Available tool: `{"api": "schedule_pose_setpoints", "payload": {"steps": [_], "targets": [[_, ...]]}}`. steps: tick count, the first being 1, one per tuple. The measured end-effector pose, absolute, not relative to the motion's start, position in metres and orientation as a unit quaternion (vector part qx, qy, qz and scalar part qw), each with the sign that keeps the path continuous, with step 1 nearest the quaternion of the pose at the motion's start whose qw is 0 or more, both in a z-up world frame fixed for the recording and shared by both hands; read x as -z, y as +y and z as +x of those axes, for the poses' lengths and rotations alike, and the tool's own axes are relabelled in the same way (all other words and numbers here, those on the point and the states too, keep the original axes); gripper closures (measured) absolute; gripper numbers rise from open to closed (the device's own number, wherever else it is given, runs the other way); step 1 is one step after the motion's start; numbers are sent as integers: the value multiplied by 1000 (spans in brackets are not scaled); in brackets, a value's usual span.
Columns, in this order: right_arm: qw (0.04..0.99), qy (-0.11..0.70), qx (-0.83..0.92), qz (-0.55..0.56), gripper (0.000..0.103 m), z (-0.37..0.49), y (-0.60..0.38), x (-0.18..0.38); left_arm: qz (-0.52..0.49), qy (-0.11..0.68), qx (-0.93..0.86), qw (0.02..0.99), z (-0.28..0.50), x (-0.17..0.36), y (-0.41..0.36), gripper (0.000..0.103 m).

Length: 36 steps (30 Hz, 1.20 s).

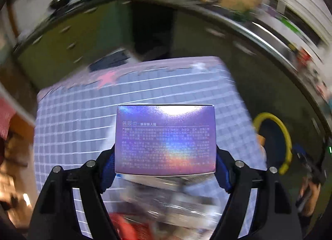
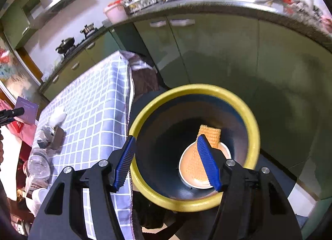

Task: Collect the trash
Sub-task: 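Grasp the purple box with the left tool and lift it over the bin, then open the left tool to drop the purple box into the bin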

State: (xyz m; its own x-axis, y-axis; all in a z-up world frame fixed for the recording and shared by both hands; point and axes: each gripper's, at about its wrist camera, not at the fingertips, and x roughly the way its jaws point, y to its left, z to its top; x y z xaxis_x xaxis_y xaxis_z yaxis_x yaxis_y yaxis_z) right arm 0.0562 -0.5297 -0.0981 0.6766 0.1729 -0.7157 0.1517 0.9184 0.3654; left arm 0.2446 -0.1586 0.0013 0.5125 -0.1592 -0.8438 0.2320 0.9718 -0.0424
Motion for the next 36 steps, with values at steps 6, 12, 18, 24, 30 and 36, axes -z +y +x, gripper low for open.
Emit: {"api": "schedule_pose_setpoints", "payload": {"steps": [6, 12, 18, 24, 30, 36], "targets": [[909, 362, 21, 204, 42, 2, -546, 67, 106, 462, 237, 848, 208, -13, -273, 30], [910, 349, 53, 216, 42, -57, -565, 61, 147, 471, 321, 809, 196, 15, -378, 30], [903, 342, 86, 248, 39, -107, -588, 68, 187, 485, 352, 779, 197, 67, -472, 30], [897, 341, 98, 263, 38, -124, -600, 73, 194, 519, 344, 758, 211, 110, -508, 29], [898, 340, 90, 266, 38, -118, -598, 75, 191, 504, 336, 772, 215, 99, -495, 21], [895, 346, 81, 271, 37, -114, -594, 82, 170, 467, 352, 793, 201, 38, -442, 20]]}}
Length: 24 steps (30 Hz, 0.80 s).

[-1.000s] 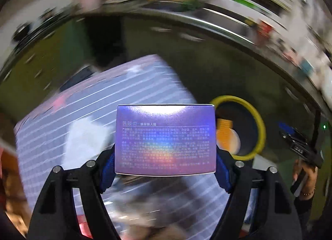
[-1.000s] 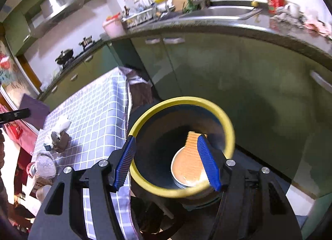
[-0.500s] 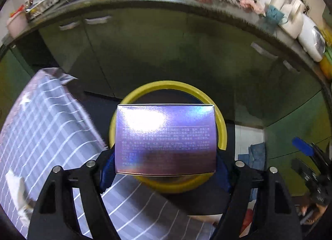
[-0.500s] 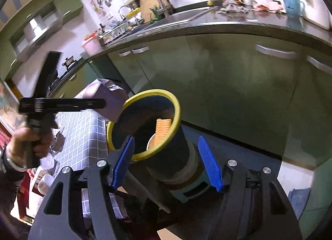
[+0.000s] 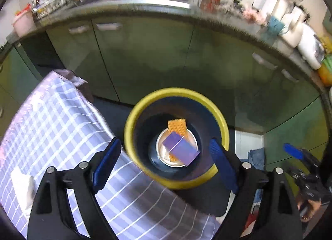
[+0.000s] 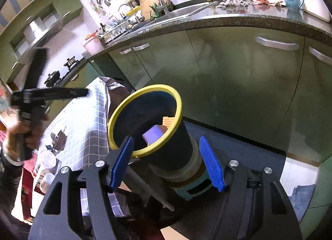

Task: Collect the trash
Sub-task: 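Open the left tool to drop the purple box into the bin, then reach the right tool to the water bottle and grasp its body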

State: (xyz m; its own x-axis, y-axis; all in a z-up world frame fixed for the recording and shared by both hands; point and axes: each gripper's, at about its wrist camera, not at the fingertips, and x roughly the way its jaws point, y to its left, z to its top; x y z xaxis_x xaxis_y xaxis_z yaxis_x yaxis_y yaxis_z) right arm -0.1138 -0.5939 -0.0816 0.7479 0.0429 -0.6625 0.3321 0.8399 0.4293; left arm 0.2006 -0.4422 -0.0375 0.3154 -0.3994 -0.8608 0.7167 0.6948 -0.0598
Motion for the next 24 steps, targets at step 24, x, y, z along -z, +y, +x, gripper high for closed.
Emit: {"api": "schedule_pose_setpoints", "payload": {"steps": [24], "targets": [[854, 376, -356, -48, 37, 52, -287, 26, 10, 398, 174, 901, 115, -27, -61, 12]]}}
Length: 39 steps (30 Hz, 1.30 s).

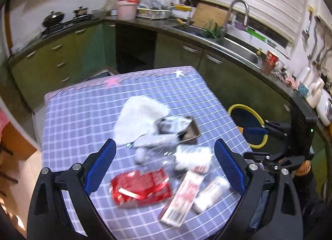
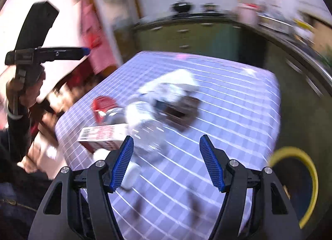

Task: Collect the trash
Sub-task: 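Reach the right tool to the water bottle and grasp its body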

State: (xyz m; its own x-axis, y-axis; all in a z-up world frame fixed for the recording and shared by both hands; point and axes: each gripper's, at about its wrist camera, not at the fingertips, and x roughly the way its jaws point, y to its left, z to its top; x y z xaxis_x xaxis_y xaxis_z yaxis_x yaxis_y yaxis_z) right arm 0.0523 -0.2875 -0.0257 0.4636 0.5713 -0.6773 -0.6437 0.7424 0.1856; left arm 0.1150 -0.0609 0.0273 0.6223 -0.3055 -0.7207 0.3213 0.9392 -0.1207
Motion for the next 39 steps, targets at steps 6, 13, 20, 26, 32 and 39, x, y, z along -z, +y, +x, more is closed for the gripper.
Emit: {"api": "schedule_pose_setpoints", "payload": {"steps": [6, 13, 20, 26, 32, 39], "targets": [[802, 423, -406, -108, 48, 88, -222, 33, -18, 379, 135, 916, 85, -21, -18, 11], [735, 494, -426, -188, 49, 128, -167, 42, -49, 377, 123, 917, 71, -11, 6, 10], [682, 548, -411, -255, 51, 146, -138, 60, -60, 386, 122, 912, 73, -1, 15, 10], [649, 578, -401, -289, 49, 155, -120, 73, -63, 390, 125, 910, 74, 5, 19, 10], [627, 599, -396, -304, 48, 163, -106, 96, -66, 395, 127, 908, 72, 11, 21, 10], [639, 595, -396, -286, 50, 167, -109, 111, -67, 397, 121, 907, 72, 13, 26, 10]]}}
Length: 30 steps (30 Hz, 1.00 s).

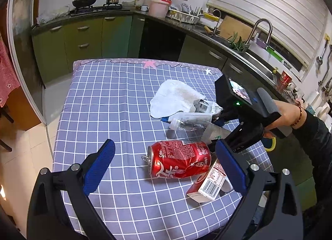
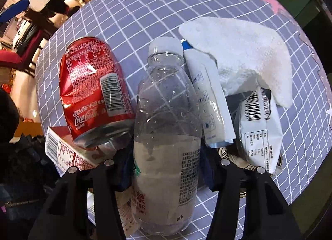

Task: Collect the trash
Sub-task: 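Reach the right tool to the water bottle and grasp its body, then carry the water bottle with the right tool into the bin and release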

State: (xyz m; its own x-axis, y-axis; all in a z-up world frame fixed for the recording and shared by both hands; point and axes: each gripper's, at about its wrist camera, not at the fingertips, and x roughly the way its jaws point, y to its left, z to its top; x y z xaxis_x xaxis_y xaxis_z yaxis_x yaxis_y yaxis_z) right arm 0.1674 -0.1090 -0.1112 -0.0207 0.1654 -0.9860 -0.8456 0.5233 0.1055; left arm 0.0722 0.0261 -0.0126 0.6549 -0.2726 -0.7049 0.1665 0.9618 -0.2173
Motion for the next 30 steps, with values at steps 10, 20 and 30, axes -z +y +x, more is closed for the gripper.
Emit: {"api": "schedule_pose_setpoints", "payload": {"steps": [10, 20, 30], "targets": [[694, 544, -403, -248, 50, 156, -142, 65, -61, 399, 123, 907, 72, 13, 21, 10], [784, 516, -315, -141, 50, 144, -262, 9, -42, 396, 139, 907, 71, 6, 4, 10], [812, 582, -40, 13, 49, 149, -486, 80, -17, 397, 165, 903, 73, 5, -22, 10]]}}
